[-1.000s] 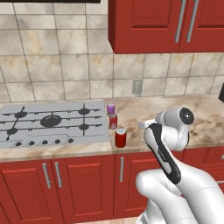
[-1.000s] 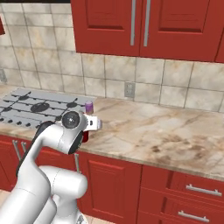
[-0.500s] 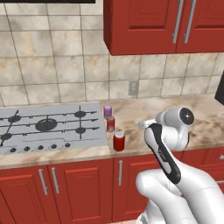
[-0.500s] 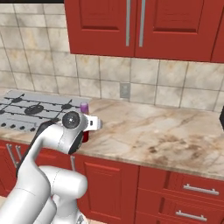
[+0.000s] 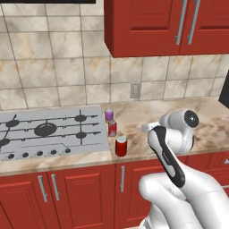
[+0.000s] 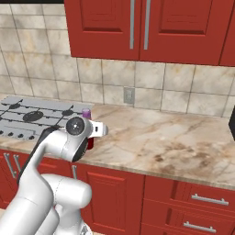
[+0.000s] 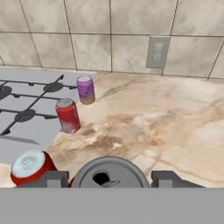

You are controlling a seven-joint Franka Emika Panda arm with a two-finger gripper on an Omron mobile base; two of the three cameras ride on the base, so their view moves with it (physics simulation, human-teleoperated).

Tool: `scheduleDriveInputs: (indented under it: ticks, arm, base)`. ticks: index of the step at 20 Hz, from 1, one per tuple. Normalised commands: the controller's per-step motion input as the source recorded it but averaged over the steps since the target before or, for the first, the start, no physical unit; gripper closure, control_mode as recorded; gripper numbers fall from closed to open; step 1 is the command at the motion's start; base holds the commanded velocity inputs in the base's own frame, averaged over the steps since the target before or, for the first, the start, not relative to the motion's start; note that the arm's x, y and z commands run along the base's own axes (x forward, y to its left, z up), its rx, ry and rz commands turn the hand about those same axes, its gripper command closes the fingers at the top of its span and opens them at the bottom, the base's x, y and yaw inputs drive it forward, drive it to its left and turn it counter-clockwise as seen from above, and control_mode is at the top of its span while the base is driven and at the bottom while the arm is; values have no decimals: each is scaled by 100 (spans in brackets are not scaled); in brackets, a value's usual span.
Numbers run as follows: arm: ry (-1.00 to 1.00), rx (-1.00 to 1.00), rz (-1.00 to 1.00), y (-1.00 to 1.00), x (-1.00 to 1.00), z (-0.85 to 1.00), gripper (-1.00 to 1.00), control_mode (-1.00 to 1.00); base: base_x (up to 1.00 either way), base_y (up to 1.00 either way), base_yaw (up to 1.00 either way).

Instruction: Four empty soda cans are scattered around the kitchen. Gather all the cans and cluster them next to the stove for recycling.

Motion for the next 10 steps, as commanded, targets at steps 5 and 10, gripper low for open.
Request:
scheduleDriveInputs:
  ticks: [5,10]
  arm:
    - [0,0,0,0,9,0,100,-100]
    - [0,0,0,0,17,0,100,-100]
  base:
    - [0,0,0]
    - [0,0,0]
